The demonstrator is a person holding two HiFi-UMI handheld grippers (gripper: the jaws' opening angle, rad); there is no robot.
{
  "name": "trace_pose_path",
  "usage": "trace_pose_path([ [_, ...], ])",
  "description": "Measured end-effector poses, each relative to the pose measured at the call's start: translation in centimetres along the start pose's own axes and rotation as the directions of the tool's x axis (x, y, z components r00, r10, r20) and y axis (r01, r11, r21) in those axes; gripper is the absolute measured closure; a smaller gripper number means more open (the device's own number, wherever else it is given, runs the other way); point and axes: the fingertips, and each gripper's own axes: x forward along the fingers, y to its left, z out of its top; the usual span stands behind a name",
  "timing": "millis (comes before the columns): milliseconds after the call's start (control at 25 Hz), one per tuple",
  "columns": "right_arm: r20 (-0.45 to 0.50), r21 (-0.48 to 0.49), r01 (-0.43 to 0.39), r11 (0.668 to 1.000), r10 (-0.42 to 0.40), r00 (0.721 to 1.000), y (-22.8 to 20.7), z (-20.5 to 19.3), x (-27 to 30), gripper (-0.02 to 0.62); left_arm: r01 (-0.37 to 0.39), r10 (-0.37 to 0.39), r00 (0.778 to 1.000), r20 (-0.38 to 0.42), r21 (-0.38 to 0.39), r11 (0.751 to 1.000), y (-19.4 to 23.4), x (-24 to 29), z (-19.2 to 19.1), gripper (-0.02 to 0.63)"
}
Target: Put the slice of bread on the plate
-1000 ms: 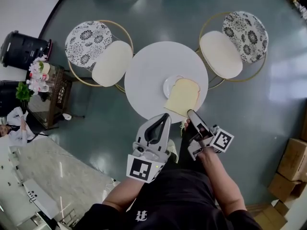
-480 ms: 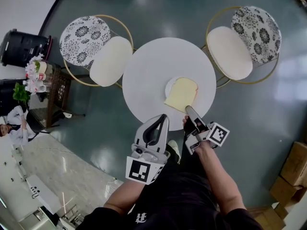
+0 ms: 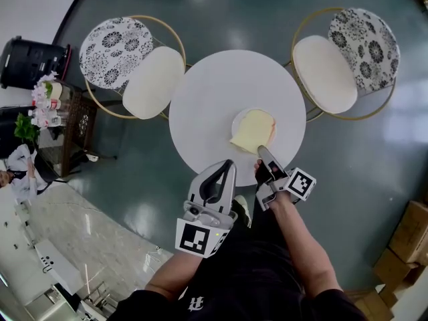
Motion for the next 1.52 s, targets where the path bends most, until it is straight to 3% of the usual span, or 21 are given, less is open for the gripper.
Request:
trace_pose_path([
  [360, 0.012, 0.033, 0.078, 0.996, -0.079, 0.997, -2.1, 0.2, 0.5, 0.503, -0.016, 0.016, 1.000, 0.006, -0.003, 1.000, 0.9, -0.4, 0.2, 0.600],
  [600, -0.012, -0.027, 0.164, 0.986, -0.164, 0.986, -2.7, -0.2, 0.7, 0.503, -0.030, 0.030, 1.000, 0.005, 0.008, 1.000, 1.7, -0.6, 0.5, 0.600],
  [720, -0.010, -0.061, 0.230, 0.971, -0.231, 0.973, -2.7, -0.4, 0.6, 0.498, -0.036, 0.036, 0.999, -0.008, -0.014, 0.999, 1.9, -0.7, 0.5, 0.600],
  [920, 0.007, -0.089, 0.322, 0.942, -0.323, 0.946, -3.1, -0.2, 0.4, 0.427, -0.041, 0.041, 0.999, -0.005, -0.023, 0.999, 2.2, -0.6, 1.0, 0.600],
  [1120, 0.024, -0.143, 0.434, 0.889, -0.436, 0.900, -4.3, 0.2, -0.6, 0.354, -0.040, 0.040, 0.999, -0.008, -0.027, 0.999, 2.0, -0.3, 1.0, 0.600],
  [1320, 0.052, -0.201, 0.508, 0.838, -0.508, 0.860, -4.4, 0.7, -1.3, 0.347, -0.044, 0.044, 0.999, -0.005, -0.031, 0.999, 2.2, -0.4, 1.4, 0.600],
  [1520, 0.064, -0.217, 0.505, 0.835, -0.504, 0.861, -3.7, 1.6, -2.3, 0.347, -0.037, 0.037, 0.999, -0.013, -0.029, 0.999, 1.6, -0.5, 1.8, 0.600],
])
